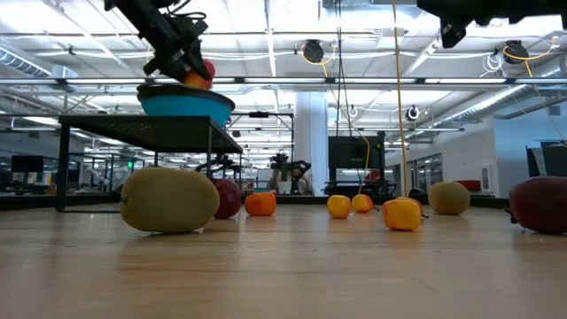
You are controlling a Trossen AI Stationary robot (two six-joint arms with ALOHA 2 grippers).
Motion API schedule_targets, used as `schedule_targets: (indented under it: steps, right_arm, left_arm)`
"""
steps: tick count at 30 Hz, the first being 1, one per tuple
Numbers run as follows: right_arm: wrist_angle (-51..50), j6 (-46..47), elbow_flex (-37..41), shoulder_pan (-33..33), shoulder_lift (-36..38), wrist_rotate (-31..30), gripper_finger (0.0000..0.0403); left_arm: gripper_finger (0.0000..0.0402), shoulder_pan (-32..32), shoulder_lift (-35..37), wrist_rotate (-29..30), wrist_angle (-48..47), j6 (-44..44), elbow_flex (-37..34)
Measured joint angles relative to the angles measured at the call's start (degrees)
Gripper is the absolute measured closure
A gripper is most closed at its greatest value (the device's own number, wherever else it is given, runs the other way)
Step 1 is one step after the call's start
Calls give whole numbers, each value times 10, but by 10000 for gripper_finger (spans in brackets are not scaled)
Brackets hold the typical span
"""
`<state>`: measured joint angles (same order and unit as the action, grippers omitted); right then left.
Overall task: Pick & Place Fruit
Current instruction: Put the mango into the blue strainer bowl on the shelf
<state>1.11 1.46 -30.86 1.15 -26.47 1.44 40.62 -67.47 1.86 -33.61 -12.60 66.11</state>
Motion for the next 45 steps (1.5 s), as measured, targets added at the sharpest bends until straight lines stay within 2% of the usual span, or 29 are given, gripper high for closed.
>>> schedule_targets:
  steps: [6,12,37,45]
  right_arm:
    - [95,-22,74,0,37,1,403]
    - [169,-22,111,0,47,1,403]
    - [175,-21,113,0,47,1,403]
    - [175,-22,113,0,47,1,403]
  left_arm:
    - [195,3,-29,11,-38,2,0]
    - [195,3,-44,6,-39,-10,0]
    - [195,2,-74,-9,-67,-38,0]
    - [186,6,-82,-38,-70,-40,0]
